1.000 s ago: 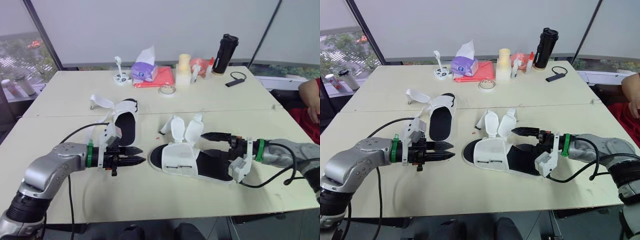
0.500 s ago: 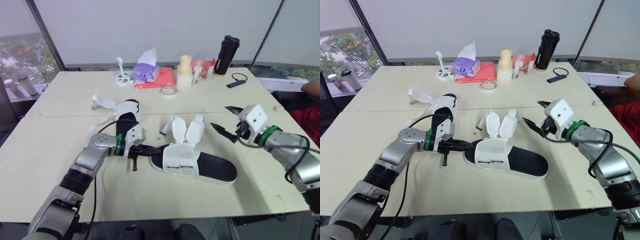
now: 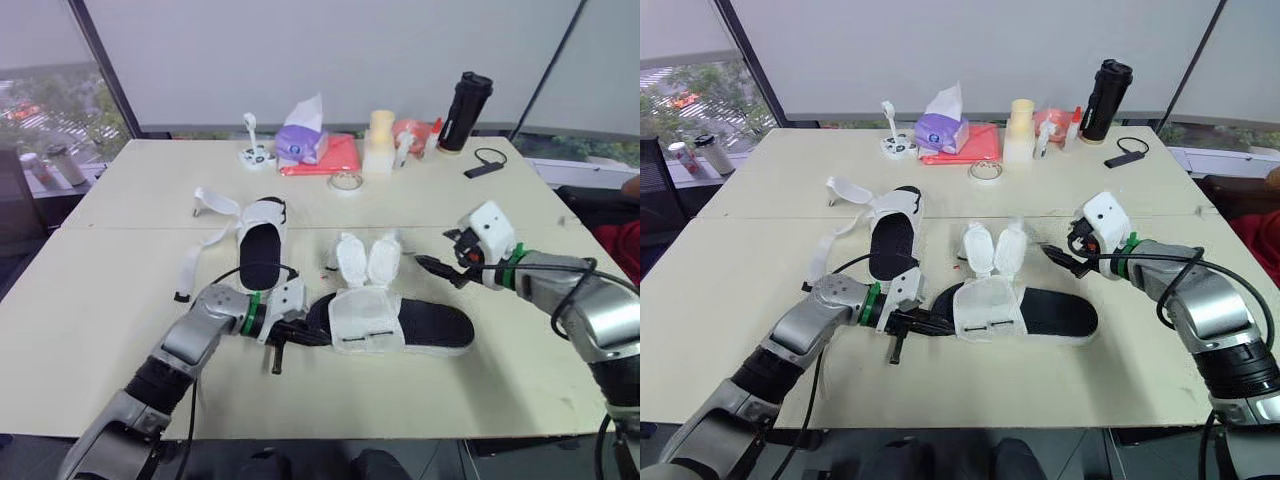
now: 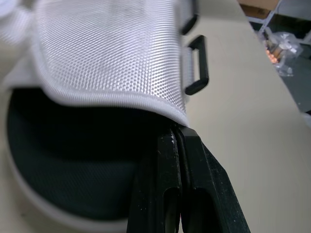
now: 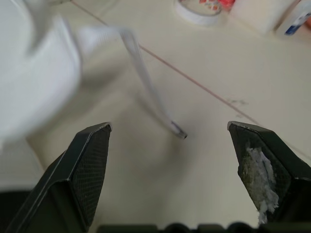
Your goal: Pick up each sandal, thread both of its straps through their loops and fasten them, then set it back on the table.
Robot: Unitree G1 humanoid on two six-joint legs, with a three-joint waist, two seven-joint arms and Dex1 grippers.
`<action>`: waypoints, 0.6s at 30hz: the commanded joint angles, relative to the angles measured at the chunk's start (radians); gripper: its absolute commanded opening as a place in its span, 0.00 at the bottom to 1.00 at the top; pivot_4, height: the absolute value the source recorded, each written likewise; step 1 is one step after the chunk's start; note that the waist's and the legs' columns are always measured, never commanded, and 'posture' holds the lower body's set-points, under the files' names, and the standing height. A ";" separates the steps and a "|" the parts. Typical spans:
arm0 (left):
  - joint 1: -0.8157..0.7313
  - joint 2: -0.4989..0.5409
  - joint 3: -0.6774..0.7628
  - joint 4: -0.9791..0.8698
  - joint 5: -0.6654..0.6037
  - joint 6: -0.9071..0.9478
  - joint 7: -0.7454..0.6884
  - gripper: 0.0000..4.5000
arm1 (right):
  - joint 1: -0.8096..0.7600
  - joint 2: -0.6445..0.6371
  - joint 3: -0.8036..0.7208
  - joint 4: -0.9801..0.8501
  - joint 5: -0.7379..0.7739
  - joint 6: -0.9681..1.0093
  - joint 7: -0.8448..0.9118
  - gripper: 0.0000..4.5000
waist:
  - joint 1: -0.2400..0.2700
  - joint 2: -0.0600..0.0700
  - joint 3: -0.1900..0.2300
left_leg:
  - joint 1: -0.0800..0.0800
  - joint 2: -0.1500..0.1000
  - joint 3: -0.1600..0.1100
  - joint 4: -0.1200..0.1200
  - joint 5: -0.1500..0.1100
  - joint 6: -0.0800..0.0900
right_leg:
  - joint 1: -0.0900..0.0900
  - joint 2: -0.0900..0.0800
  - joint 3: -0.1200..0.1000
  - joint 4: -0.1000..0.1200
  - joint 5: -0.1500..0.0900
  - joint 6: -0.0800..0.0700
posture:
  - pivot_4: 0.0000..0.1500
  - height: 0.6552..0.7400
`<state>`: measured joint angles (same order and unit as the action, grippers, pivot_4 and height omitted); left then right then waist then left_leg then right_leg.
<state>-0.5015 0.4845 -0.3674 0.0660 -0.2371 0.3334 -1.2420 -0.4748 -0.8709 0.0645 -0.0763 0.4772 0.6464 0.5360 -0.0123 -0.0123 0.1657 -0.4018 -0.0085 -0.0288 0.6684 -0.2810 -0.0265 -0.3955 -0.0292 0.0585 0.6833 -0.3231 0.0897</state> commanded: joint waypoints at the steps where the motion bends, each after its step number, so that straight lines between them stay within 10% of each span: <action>1: 0.014 -0.024 -0.009 -0.007 0.015 0.001 0.033 0.01 | -0.051 0.026 -0.033 0.034 -0.022 0.007 0.027 0.91 | 0.003 0.000 0.000 | 0.000 0.000 0.000 0.000 0.000 0.000 | 0.000 0.000 0.000 0.000 0.000 0.000 | 1.00 1.00; 18: -0.076 -0.014 0.022 0.167 0.113 -0.165 0.101 0.01 | -0.190 0.212 0.080 0.301 -0.340 -0.277 0.097 0.91 | -0.004 0.000 0.000 | 0.001 0.000 0.000 0.001 0.000 0.000 | -0.001 0.000 -0.002 0.001 0.000 0.000 | 1.00 1.00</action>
<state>-0.5694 0.4596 -0.3579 0.1998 -0.1670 0.1911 -1.1688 -0.6369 -0.6632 0.1595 0.2171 0.1592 0.3925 0.6428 -0.0165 -0.0120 0.1656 -0.4013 -0.0087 -0.0286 0.6689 -0.2809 -0.0265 -0.3960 -0.0289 0.0568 0.6845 -0.3229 0.0898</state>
